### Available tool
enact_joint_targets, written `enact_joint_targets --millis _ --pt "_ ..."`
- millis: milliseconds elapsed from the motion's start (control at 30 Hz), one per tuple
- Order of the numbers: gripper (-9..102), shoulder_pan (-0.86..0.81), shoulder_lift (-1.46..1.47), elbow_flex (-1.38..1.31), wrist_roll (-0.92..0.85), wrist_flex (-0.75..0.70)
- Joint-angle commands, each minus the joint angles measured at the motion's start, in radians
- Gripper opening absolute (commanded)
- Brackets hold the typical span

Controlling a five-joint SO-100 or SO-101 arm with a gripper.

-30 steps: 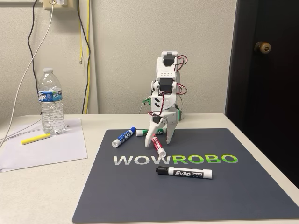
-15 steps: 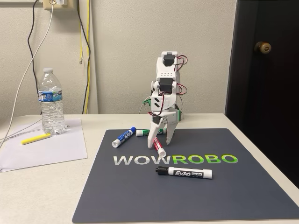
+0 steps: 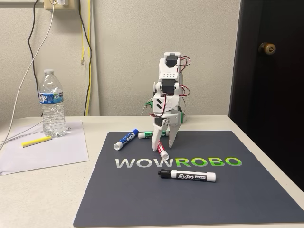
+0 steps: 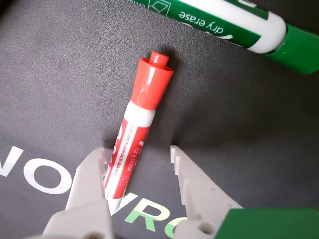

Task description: Pick up the red marker.

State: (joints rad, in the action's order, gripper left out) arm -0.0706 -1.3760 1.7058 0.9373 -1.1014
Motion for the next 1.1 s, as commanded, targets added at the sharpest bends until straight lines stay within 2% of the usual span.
enact_joint_targets --millis 0,167,267,1067 --pt "24 -0.018 -0.055 -0.014 -0.077 0.017" --pt "22 -0.026 -0.055 -0.014 -0.101 0.021" --pt "16 -0.028 -0.060 -0.014 -0.124 0.025" --pt "10 -0.017 -0.074 -0.003 -0.169 0.038"
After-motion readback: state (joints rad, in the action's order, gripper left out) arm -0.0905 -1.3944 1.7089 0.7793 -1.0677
